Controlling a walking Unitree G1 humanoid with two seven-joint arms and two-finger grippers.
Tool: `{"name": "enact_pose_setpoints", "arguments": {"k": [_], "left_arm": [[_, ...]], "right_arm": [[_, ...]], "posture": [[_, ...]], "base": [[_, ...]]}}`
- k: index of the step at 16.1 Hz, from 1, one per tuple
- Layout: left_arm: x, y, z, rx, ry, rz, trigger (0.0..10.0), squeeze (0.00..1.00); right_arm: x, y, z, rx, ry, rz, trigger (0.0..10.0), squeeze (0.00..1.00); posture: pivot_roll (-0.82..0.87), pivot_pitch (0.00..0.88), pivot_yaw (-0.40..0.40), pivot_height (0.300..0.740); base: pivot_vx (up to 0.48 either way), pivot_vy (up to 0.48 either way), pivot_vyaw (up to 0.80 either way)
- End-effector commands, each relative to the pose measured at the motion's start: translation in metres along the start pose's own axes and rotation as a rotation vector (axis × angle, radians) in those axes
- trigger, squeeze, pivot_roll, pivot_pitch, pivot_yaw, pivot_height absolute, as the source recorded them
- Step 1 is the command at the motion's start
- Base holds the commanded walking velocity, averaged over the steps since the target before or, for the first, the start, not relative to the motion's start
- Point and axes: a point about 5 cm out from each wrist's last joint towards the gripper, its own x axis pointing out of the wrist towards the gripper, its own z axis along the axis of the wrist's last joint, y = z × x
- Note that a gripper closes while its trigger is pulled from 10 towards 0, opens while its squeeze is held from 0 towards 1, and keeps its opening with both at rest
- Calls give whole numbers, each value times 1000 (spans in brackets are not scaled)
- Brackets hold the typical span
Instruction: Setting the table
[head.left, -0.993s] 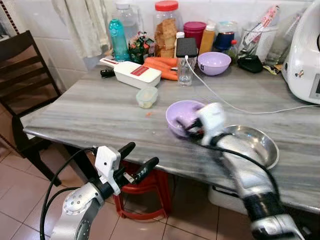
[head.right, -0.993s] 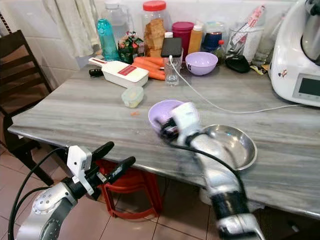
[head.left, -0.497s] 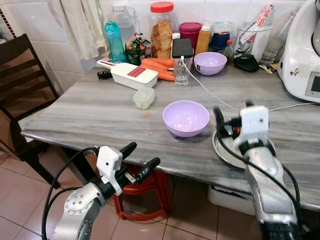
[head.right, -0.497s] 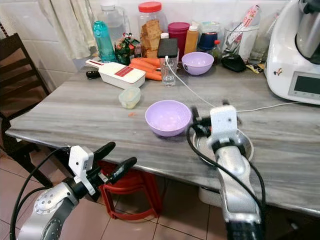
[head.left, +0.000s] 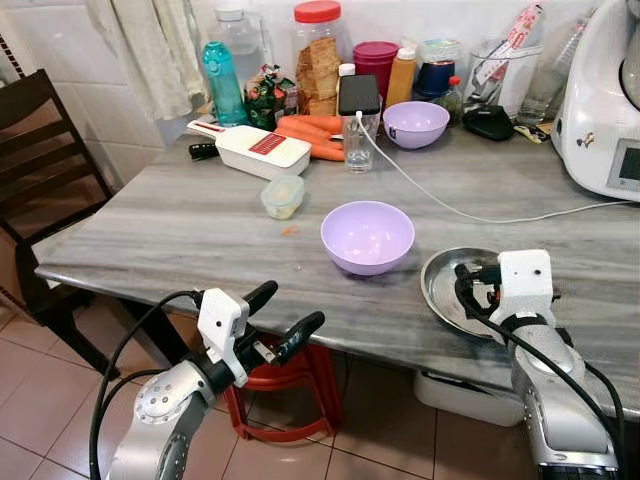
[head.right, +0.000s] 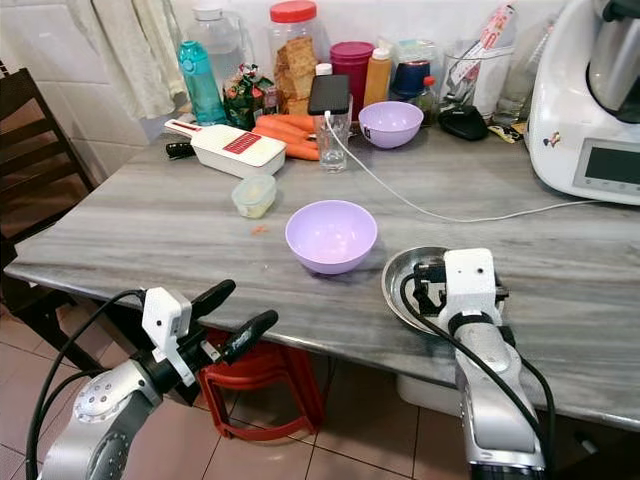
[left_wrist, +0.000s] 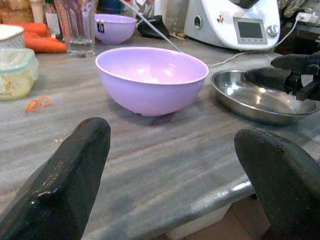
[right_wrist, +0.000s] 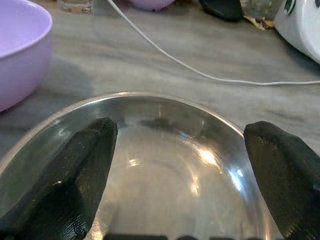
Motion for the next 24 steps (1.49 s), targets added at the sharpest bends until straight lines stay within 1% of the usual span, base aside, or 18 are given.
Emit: {"name": "enact_pose_setpoints", "arguments": {"k": [1,2,3,6,7,8,9,11,12,14,16,22,24], "left_arm": [[0,0,-1,9,10,-16,10000,0],[1,0,-1,4,12,-27,10000,0],[1,-1,-1,0,11,-34,10000,0],[1,-3,-2,-15,16,-67,10000,0],[0,-4,-1,-16,24,-81,10000,0],[0,-4,-1,-15,25,-83,10000,0],[0,-4,-1,-14,24,-84,10000,0],[1,-4,0,-3,28,-91,10000,0],[1,-4,0,-3,28,-92,10000,0],[2,-5,1,1,32,-99,10000,0],[2,-5,0,2,33,-96,10000,0],[2,-7,0,4,35,-91,10000,0],[3,-8,1,7,35,-91,10000,0]], "right_arm": [[4,0,4,11,7,16,10000,1000],[6,0,2,17,42,36,10000,522],[7,1,1,14,61,44,10000,0],[7,7,-7,6,119,92,10000,0],[6,15,-12,27,150,123,10000,0],[7,17,-13,35,158,135,10000,0],[7,18,-14,41,162,141,10000,0],[8,26,-13,70,169,186,10000,0],[8,26,-13,72,171,188,10000,0],[11,35,-9,81,172,224,10000,0],[12,40,-8,85,169,241,10000,0],[19,45,-3,111,161,260,10000,0],[22,51,-2,120,149,276,10000,0]], "posture": [[-103,0,87,740],[-101,0,84,740],[-100,0,83,740],[-96,0,79,740],[-96,0,80,740],[-96,0,81,740],[-97,0,82,740],[-99,0,85,740],[-99,0,85,740],[-95,0,82,740],[-93,0,79,740],[-86,0,72,740],[-85,0,69,740]], "base": [[0,0,0],[0,0,0],[0,0,0],[0,0,0],[0,0,0],[0,0,0],[0,0,0],[0,0,0],[0,0,0],[0,0,0],[0,0,0],[0,0,0],[0,0,0]]}}
